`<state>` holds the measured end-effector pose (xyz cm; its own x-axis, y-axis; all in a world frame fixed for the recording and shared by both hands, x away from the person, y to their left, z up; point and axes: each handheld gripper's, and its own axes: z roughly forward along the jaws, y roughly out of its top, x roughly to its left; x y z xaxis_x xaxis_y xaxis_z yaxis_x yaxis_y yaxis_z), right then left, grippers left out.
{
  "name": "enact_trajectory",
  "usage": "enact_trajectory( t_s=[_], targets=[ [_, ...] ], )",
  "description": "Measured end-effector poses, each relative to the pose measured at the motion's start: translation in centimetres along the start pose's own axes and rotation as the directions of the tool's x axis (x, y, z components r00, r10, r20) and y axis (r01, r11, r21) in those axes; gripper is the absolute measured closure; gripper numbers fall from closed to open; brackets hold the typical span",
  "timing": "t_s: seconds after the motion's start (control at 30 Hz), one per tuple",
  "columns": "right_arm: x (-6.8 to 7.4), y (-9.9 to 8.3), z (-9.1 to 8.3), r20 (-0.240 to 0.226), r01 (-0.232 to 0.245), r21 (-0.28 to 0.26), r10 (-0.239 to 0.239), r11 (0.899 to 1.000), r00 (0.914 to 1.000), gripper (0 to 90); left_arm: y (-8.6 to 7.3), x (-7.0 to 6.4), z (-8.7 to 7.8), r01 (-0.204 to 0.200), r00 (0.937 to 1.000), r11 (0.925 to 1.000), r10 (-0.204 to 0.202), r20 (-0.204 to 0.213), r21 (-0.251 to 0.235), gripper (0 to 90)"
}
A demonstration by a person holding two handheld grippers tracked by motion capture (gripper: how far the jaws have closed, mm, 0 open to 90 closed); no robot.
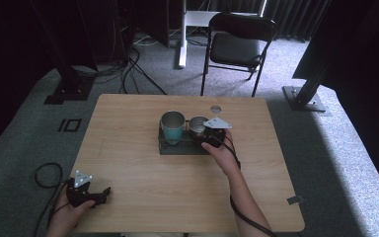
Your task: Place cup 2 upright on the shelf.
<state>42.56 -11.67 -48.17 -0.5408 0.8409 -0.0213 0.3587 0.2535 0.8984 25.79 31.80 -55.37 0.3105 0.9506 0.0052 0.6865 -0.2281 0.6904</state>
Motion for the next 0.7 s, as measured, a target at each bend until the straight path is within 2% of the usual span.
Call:
enact_trajectory(
  t_s=[0.1,0.13,0.33,0.47,0.7],
  targets=[
    [0.0,0.04,0.01,0.0,-0.001,0.007,0.001,1.0,1.0,18.0,0.0,0.0,0.0,0.0,1.0,1.0,0.0,0.0,0.0,2.3],
    [0.02,0.08,0.05,-0.002,0.012,0.018,-0.012,1.0,0.9999,18.0,0.0,0.0,0.0,0.0,1.0,1.0,0.0,0.0,0.0,2.3],
    [-0.03,0.19,0.1,-0.009,0.005,0.029,-0.004,1.0,0.9999,16.6,0.0,0.0,0.0,0.0,1.0,1.0,0.0,0.0,0.0,2.3],
    [-0.18,0.19,0.02,-0.041,-0.003,0.03,0.004,1.0,0.9992,13.2,0.0,0.0,0.0,0.0,1.0,1.0,0.0,0.0,0.0,2.3],
    [-0.58,0.09,-0.7,-0.049,0.007,0.009,-0.007,1.0,0.9988,12.5,0.0,0.0,0.0,0.0,1.0,1.0,0.0,0.0,0.0,2.3]
  ],
)
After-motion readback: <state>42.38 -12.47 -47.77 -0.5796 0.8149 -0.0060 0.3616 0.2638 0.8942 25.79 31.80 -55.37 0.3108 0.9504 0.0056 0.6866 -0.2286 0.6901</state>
